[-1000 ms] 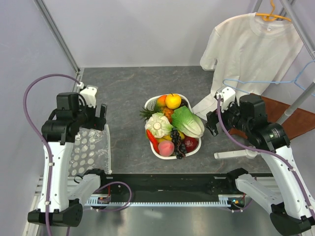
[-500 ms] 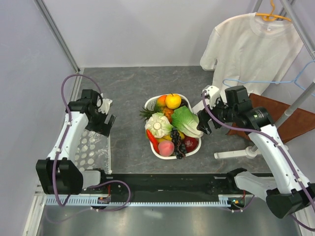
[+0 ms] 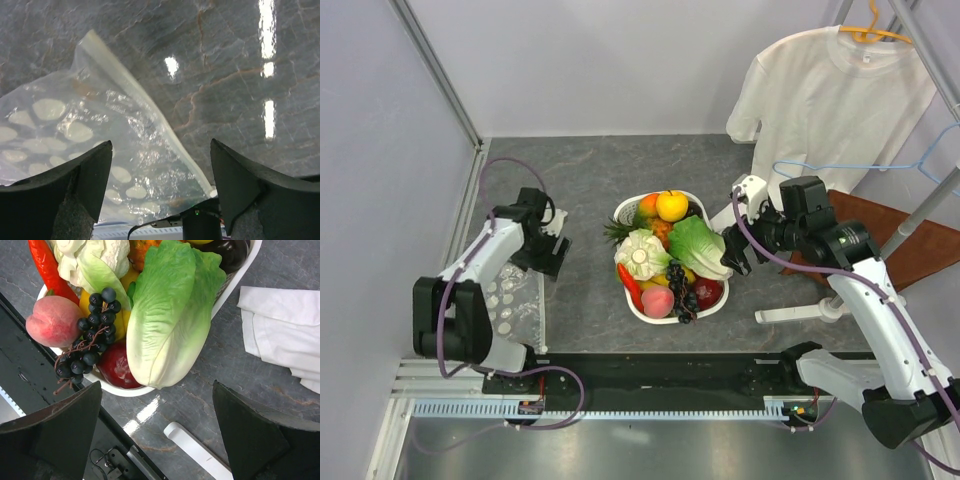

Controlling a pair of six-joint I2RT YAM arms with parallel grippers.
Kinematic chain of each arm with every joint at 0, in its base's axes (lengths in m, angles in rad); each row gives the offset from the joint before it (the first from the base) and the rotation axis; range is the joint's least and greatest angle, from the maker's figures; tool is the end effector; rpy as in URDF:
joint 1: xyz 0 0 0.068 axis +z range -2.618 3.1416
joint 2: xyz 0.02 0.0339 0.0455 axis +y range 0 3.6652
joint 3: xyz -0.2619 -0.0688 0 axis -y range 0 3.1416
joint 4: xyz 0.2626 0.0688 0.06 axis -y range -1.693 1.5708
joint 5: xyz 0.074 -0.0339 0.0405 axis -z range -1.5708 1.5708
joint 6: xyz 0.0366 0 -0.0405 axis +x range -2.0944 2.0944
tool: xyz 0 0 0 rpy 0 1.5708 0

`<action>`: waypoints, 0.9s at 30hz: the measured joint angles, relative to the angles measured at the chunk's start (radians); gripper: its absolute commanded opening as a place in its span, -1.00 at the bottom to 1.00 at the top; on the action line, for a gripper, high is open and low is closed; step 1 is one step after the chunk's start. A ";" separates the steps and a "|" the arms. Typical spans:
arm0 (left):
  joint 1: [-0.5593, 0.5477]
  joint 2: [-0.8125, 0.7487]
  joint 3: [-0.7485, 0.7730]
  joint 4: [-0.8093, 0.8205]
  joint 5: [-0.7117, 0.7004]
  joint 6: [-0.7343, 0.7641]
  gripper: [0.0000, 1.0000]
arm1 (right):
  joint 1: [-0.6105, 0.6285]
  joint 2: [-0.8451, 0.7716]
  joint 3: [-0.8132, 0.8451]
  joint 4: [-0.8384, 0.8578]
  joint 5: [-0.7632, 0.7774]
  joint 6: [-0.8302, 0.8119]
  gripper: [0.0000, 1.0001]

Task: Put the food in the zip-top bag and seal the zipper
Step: Pick up the zipper food storage bag at the corner of the board.

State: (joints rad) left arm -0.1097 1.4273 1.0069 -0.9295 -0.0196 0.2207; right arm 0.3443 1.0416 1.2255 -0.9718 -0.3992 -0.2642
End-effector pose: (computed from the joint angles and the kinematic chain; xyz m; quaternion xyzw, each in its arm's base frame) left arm 0.2694 -0.0290 0.2124 0.1624 0.9805 0.0158 0.1095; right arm 0.1938 0.0846 0.3702 -0.3436 0.8417 0.1981 0.3663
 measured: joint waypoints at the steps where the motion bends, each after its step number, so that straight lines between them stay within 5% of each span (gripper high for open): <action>1: -0.020 0.021 -0.003 0.012 -0.019 -0.008 0.68 | 0.000 0.001 0.000 0.000 0.000 0.000 0.96; 9: -0.063 0.244 -0.005 0.073 -0.148 -0.089 0.47 | 0.000 0.009 0.000 0.018 -0.010 0.003 0.96; 12: -0.062 0.259 -0.006 0.074 -0.181 -0.117 0.21 | 0.000 0.008 0.000 0.027 -0.027 0.015 0.96; 19: -0.062 0.249 -0.006 0.079 -0.209 -0.153 -0.92 | 0.011 -0.048 -0.010 0.132 -0.083 0.094 0.96; 27: -0.056 0.156 0.074 0.037 -0.149 -0.158 -0.96 | 0.092 -0.006 -0.026 0.289 -0.094 0.223 0.92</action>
State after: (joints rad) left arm -0.1654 1.5837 1.0809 -0.8925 -0.1688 0.0631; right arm 0.4358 1.0359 1.1992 -0.6830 -0.4934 -0.0414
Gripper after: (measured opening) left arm 0.025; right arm 0.976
